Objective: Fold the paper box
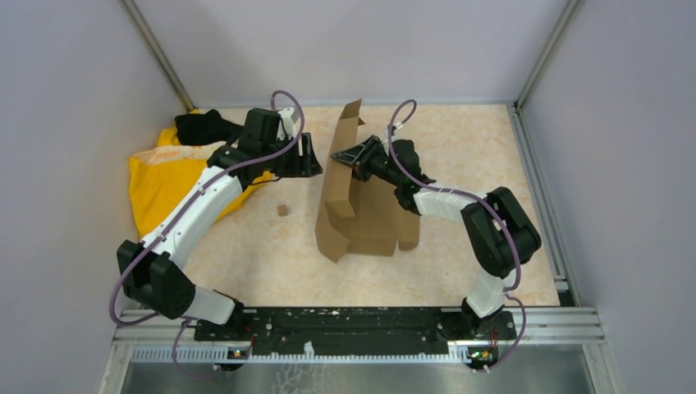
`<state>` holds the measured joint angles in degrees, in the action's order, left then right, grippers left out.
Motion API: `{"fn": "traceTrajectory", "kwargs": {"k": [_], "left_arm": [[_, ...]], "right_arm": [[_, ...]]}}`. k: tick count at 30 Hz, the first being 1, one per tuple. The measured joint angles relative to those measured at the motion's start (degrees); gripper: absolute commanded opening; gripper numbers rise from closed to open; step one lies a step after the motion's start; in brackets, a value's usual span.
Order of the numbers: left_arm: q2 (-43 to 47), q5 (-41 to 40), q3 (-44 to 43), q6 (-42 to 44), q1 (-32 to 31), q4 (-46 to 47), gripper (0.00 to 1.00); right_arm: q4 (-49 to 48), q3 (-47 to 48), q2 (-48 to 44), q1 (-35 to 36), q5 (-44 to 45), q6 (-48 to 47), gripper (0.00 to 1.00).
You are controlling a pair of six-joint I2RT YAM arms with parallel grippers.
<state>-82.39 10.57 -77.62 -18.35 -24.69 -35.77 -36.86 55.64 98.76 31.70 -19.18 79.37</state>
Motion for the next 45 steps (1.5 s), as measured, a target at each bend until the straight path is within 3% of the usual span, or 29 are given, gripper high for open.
{"fn": "traceTrajectory", "kwargs": {"k": [3, 5, 7, 22, 30, 33, 37, 45], "left_arm": [[0.0, 0.1, 0.3, 0.0, 0.0, 1.3, 0.69], [0.0, 0.2, 0.5, 0.0, 0.0, 2.3, 0.69], [0.0, 0.5, 0.7, 0.0, 0.0, 3.0, 0.69], [0.0, 8.1, 5.0, -0.7, 0.0, 11.0, 0.68], [0.0, 8.0, 6.5, -1.1, 0.0, 11.6, 0.66], [0.0, 7.2, 6.6, -1.2, 0.0, 11.6, 0.65], [0.0, 6.1, 7.0, -1.1, 0.0, 11.6, 0.65], [-0.6, 4.7, 7.9, -1.0, 0.0, 11.6, 0.64]], "right_arm": [[0.0, 0.0, 0.9, 0.0, -0.6, -0.4, 0.35], [0.0, 0.0, 1.2, 0.0, -1.1, -0.4, 0.46], [-0.1, 0.0, 1.2, 0.0, -1.5, -0.7, 0.5], [-1.8, 2.7, 3.4, 0.0, -4.2, -1.8, 0.51], [-2.6, 2.7, 6.6, 0.0, -5.6, -1.7, 0.5], [-2.6, 2.7, 6.9, 0.0, -5.9, -1.7, 0.52], [-2.3, 3.5, 6.9, 0.0, -6.1, -2.1, 0.67], [0.0, 6.6, 6.9, 0.0, -7.0, -3.9, 0.69]]}}
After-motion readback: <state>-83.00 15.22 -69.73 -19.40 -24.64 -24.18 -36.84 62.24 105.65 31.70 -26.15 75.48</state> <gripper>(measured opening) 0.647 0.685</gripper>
